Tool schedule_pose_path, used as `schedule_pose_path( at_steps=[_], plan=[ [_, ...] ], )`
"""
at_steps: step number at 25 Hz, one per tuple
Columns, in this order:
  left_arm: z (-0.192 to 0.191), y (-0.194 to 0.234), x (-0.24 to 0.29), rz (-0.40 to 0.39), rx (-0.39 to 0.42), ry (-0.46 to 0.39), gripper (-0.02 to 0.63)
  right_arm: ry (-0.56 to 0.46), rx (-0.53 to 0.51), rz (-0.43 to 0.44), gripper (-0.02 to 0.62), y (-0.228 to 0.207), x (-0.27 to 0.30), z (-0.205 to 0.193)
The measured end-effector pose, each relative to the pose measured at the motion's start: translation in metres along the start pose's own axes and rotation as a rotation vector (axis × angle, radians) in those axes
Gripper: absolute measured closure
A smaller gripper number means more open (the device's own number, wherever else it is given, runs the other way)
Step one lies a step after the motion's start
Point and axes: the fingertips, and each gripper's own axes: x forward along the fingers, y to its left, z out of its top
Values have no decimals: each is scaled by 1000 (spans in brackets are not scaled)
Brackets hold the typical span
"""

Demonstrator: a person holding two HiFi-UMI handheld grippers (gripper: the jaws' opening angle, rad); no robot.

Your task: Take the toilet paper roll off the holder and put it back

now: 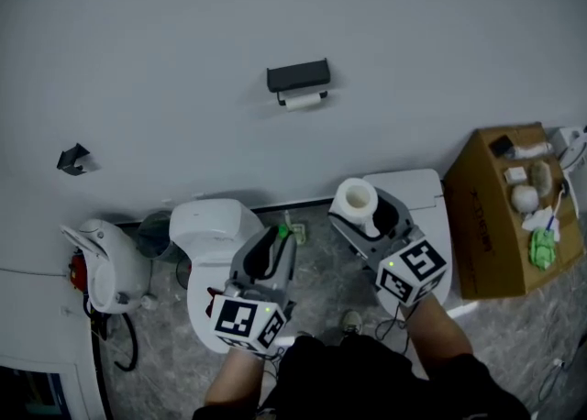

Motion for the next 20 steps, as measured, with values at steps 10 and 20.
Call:
schedule_pose_path(
  at_steps=[10, 20],
  plan=[
    [1, 37, 56, -43, -17, -19, 514, 9, -9, -62, 287, -48, 42, 1],
    [20, 146, 111, -135, -22, -43, 512, 23, -28, -159, 285, -69, 157, 8]
  ],
)
